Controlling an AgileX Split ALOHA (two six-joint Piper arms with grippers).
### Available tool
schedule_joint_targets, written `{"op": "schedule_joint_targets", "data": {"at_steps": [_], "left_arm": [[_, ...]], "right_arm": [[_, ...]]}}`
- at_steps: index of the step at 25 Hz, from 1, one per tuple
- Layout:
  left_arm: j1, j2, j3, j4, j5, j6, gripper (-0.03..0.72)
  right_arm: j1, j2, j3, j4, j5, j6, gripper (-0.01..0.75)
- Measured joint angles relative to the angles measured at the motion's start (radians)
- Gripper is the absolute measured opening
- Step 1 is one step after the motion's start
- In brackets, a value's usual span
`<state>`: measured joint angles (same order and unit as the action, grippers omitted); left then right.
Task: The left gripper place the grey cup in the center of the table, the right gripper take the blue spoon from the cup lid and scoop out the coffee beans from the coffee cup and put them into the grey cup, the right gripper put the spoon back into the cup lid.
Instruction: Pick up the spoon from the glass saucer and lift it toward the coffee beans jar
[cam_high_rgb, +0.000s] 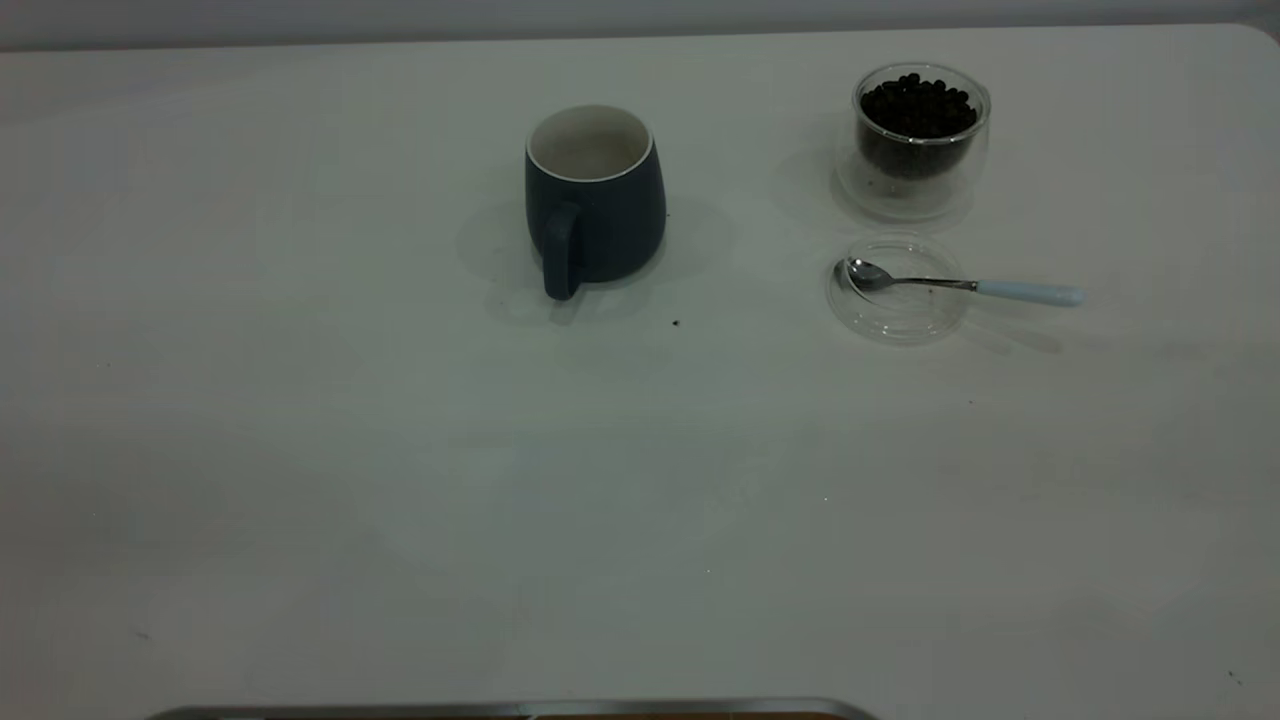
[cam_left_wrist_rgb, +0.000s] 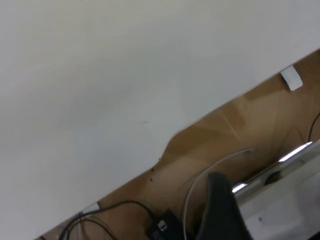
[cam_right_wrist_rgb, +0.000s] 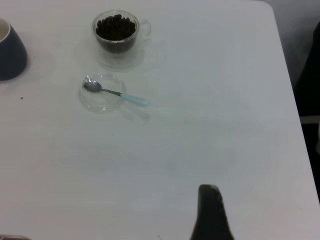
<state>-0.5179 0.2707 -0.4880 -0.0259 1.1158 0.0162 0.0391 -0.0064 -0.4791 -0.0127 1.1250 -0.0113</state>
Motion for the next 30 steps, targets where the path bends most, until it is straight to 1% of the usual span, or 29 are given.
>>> {"op": "schedule_joint_targets", "data": {"at_steps": [9, 11, 14, 17, 20, 24, 26, 30], "left_arm": [[0.0, -0.131, 0.002, -0.001, 0.005, 0.007, 0.555], [0.023, -0.149, 0.002, -0.002, 0.005, 0.007, 0.555], [0.126, -0.159, 0.002, -0.004, 0.006, 0.008, 0.555], [0.267, -0.167, 0.002, -0.004, 0.007, 0.008, 0.555], [0.368, -0.207, 0.002, -0.004, 0.007, 0.007, 0.555], [0.445, -0.277, 0.002, -0.004, 0.014, 0.007, 0.555], [0.458, -0.289, 0.002, -0.004, 0.015, 0.008, 0.555], [0.46, -0.289, 0.002, -0.004, 0.017, 0.008, 0.555]], "right_arm": [[0.0, 0.0, 0.0, 0.0, 0.0, 0.0, 0.575], [0.0, 0.0, 0.0, 0.0, 0.0, 0.0, 0.575], [0.0, 0.0, 0.0, 0.0, 0.0, 0.0, 0.575], [0.0, 0.0, 0.0, 0.0, 0.0, 0.0, 0.575], [0.0, 0.0, 0.0, 0.0, 0.0, 0.0, 0.575], [0.0, 0.0, 0.0, 0.0, 0.0, 0.0, 0.575], [0.0, 0.0, 0.0, 0.0, 0.0, 0.0, 0.575], [0.0, 0.0, 0.0, 0.0, 0.0, 0.0, 0.575]]}}
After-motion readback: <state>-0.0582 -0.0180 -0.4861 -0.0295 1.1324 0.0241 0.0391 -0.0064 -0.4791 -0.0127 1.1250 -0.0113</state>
